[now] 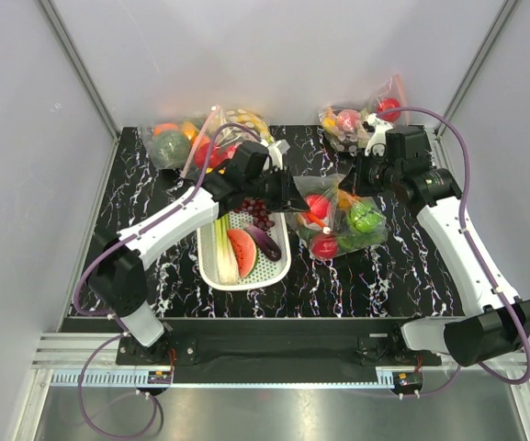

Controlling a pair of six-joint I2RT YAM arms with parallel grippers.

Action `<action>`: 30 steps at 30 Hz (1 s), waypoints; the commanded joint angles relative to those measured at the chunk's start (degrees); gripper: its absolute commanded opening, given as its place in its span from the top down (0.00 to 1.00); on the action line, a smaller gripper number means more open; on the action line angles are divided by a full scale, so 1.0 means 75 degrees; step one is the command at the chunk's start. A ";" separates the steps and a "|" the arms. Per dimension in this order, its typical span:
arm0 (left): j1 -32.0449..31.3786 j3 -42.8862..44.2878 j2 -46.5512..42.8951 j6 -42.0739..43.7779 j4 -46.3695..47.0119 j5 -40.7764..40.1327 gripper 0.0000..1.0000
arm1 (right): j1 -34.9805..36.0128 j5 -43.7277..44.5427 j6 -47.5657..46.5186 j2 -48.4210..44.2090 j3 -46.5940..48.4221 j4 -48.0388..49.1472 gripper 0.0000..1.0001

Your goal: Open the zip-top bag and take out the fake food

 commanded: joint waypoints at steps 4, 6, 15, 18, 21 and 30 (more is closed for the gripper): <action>-0.0050 0.0130 -0.0072 -0.0179 0.0511 0.0676 1.00 | 0.0065 -0.0148 -0.0149 -0.0245 -0.0018 0.0411 1.00; -0.0038 0.0130 -0.0165 -0.0296 0.0581 0.0770 1.00 | 0.0065 -0.0124 -0.0172 -0.0245 -0.0006 0.0341 0.99; 0.0231 0.0002 -0.0552 -0.1537 0.1132 0.1204 1.00 | 0.0065 0.0133 -0.0336 -0.0327 0.0322 -0.0069 0.40; 0.0372 -0.0465 -0.0833 -0.2099 0.1599 0.1298 1.00 | 0.0065 0.0344 -0.0476 -0.0490 0.0346 -0.0314 0.26; 0.0547 -0.0947 -0.1091 -0.2662 0.2151 0.1368 1.00 | 0.0065 0.0613 -0.0571 -0.0841 0.0206 -0.0502 0.21; 0.0747 -0.1101 -0.0975 -0.3343 0.2690 0.1720 1.00 | 0.0065 0.0299 -0.0840 -0.2457 -0.0719 -0.0585 0.18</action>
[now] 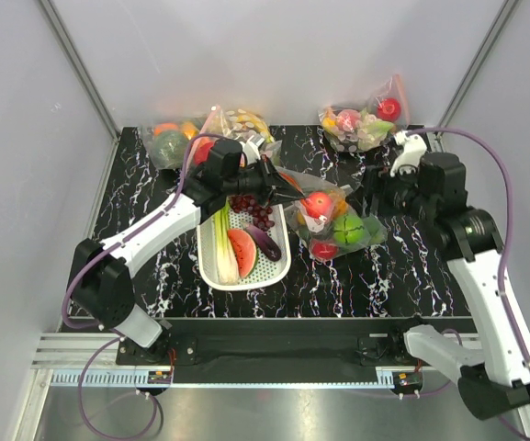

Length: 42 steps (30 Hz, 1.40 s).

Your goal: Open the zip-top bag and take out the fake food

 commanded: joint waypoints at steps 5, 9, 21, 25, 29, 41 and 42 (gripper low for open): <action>0.0109 -0.0020 -0.0106 -0.0885 0.1206 0.0566 1.00 | 0.0115 -0.0634 -0.0269 -0.0899 -0.0912 -0.0075 0.19; 0.0132 0.0015 -0.0106 -0.1003 0.1265 0.0566 1.00 | 0.0291 -0.0833 -0.0176 -0.1029 -0.1194 0.0146 0.20; 0.0133 0.0015 -0.0035 -0.1272 0.1382 0.0449 1.00 | 0.1766 -0.0307 0.0094 -0.0678 -0.1487 0.1119 0.22; 0.0144 0.0050 0.0000 -0.1378 0.1441 0.0425 1.00 | 0.2575 0.0569 0.0199 -0.0525 -0.1628 0.1424 0.23; 0.0144 0.0038 0.0000 -0.1425 0.1488 0.0437 1.00 | 0.3137 0.1543 0.0235 -0.0560 -0.1978 0.1938 0.23; 0.0133 -0.0090 0.0023 -0.1495 0.1605 0.0601 1.00 | 0.3385 0.2870 -0.0292 -0.0396 -0.2249 0.3017 0.25; 0.0144 -0.0079 0.0035 -0.1495 0.1605 0.0601 1.00 | 0.3385 0.2881 -0.0304 -0.0350 -0.2249 0.3065 0.25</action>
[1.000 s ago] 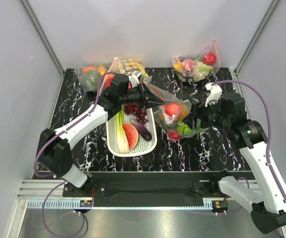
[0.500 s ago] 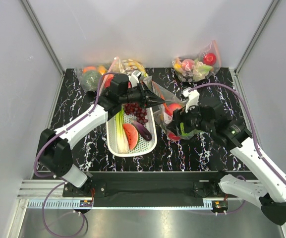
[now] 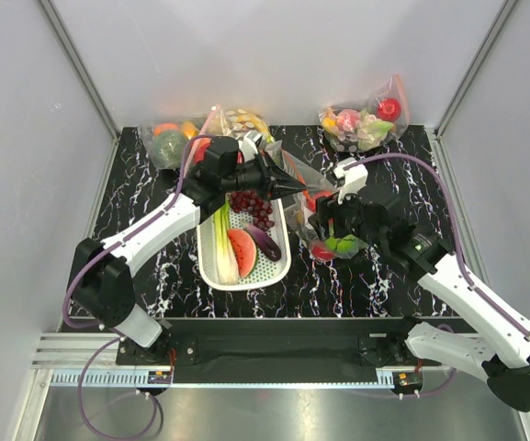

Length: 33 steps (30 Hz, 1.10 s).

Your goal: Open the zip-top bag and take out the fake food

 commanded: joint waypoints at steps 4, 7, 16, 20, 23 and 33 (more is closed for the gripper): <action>0.0028 -0.0015 0.0047 -0.0175 0.0676 0.0467 1.00 | 0.0086 0.0246 -0.0366 0.0214 -0.0003 0.0874 0.36; 0.0039 -0.0026 0.0082 -0.0187 0.0711 0.0491 1.00 | 0.0086 -0.0046 -0.0471 0.0121 -0.0178 0.1213 0.53; 0.0145 0.0301 0.0035 0.0653 0.0069 0.0106 1.00 | 0.0086 -0.0399 -0.0788 0.0226 0.0664 0.0360 1.00; 0.0180 0.0617 -0.0047 0.1627 -0.0904 -0.0246 1.00 | 0.0074 -0.0575 -0.0800 0.0214 0.1272 -0.0202 1.00; 0.0180 0.0618 -0.0152 0.2214 -0.1526 -0.0423 1.00 | 0.0074 -0.0621 -0.1034 0.0331 0.1764 -0.0823 1.00; 0.0156 -0.0307 -0.0282 0.3092 -0.1983 0.0045 1.00 | 0.0074 -0.0515 -0.0976 0.0297 0.2868 -0.3284 1.00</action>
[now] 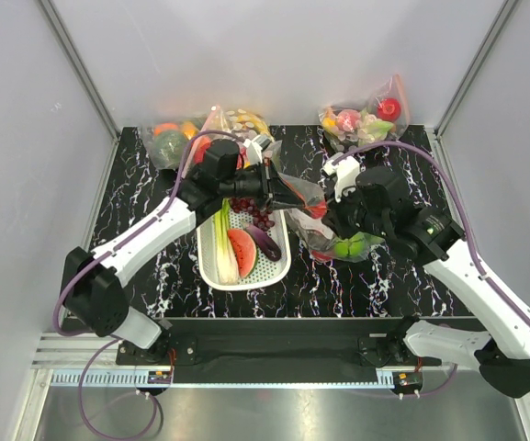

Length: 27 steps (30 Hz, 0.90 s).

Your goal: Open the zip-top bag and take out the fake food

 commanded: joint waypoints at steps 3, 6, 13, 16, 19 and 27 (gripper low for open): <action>0.0273 -0.0570 0.0168 0.1116 -0.0843 -0.0119 1.00 | 0.0004 -0.0073 0.0357 -0.0538 0.0756 -0.1209 1.00; 0.0273 -0.0315 0.0296 0.1535 -0.1295 0.0104 1.00 | 0.0016 -0.0414 0.0651 -0.0515 0.0662 -0.1361 1.00; 0.0261 0.0718 0.0273 0.3564 -0.3431 -0.0809 1.00 | 0.0016 0.0183 0.0887 -0.0784 0.1796 -0.2073 1.00; 0.0261 0.0543 0.0016 0.3787 -0.3187 -0.0530 0.77 | 0.0016 0.0243 0.0850 -0.0690 0.2009 -0.2404 1.00; 0.0261 0.0402 -0.0265 0.3963 -0.2823 -0.0447 0.48 | 0.0004 -0.0086 0.1025 -0.0643 0.1846 -0.2300 1.00; 0.0261 0.0799 -0.0968 0.5671 -0.2881 -0.0541 0.35 | 0.0016 -0.1127 0.1108 -0.0468 0.1260 -0.2346 1.00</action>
